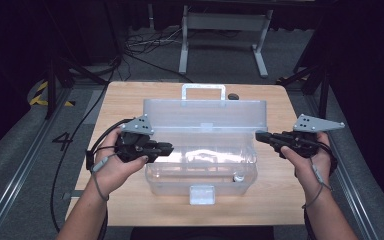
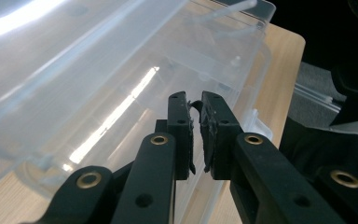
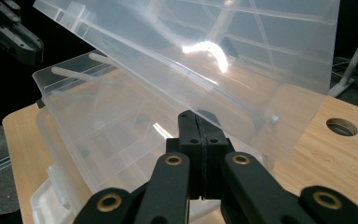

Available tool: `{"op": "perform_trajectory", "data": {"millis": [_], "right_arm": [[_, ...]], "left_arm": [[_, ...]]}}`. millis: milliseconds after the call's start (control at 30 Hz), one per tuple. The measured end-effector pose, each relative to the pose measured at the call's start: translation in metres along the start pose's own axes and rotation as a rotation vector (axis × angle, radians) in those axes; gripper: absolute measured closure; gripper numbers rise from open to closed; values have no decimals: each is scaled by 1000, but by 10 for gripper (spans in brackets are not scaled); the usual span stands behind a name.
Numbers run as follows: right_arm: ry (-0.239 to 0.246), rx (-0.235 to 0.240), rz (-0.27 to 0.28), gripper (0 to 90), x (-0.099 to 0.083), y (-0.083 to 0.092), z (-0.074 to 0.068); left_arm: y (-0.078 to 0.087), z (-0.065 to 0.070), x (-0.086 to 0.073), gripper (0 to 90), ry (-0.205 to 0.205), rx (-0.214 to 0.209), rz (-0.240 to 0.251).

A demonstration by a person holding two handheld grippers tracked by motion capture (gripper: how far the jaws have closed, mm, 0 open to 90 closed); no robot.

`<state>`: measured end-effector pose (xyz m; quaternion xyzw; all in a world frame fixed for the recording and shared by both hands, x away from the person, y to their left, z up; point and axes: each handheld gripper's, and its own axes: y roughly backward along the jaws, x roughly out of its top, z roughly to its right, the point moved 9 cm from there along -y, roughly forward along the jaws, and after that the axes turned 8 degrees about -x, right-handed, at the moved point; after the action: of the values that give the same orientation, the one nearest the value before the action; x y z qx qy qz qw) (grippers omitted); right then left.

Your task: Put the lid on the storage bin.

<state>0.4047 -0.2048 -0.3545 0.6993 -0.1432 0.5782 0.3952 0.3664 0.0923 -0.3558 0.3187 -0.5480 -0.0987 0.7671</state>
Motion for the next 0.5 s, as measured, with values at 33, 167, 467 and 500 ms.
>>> {"op": "perform_trajectory", "data": {"millis": [33,167,467,500], "right_arm": [[-2,3,-1,900,-1,0,-1],[-6,3,10,900,-4,1,-2],[-14,10,15,900,-8,2,-4],[-12,14,12,900,-10,2,-5]], "left_arm": [[2,-2,-2,827,10,7,12],[11,-10,-9,834,50,34,60],[20,-28,-21,845,147,115,105],[20,-30,-22,847,152,132,105]]}}
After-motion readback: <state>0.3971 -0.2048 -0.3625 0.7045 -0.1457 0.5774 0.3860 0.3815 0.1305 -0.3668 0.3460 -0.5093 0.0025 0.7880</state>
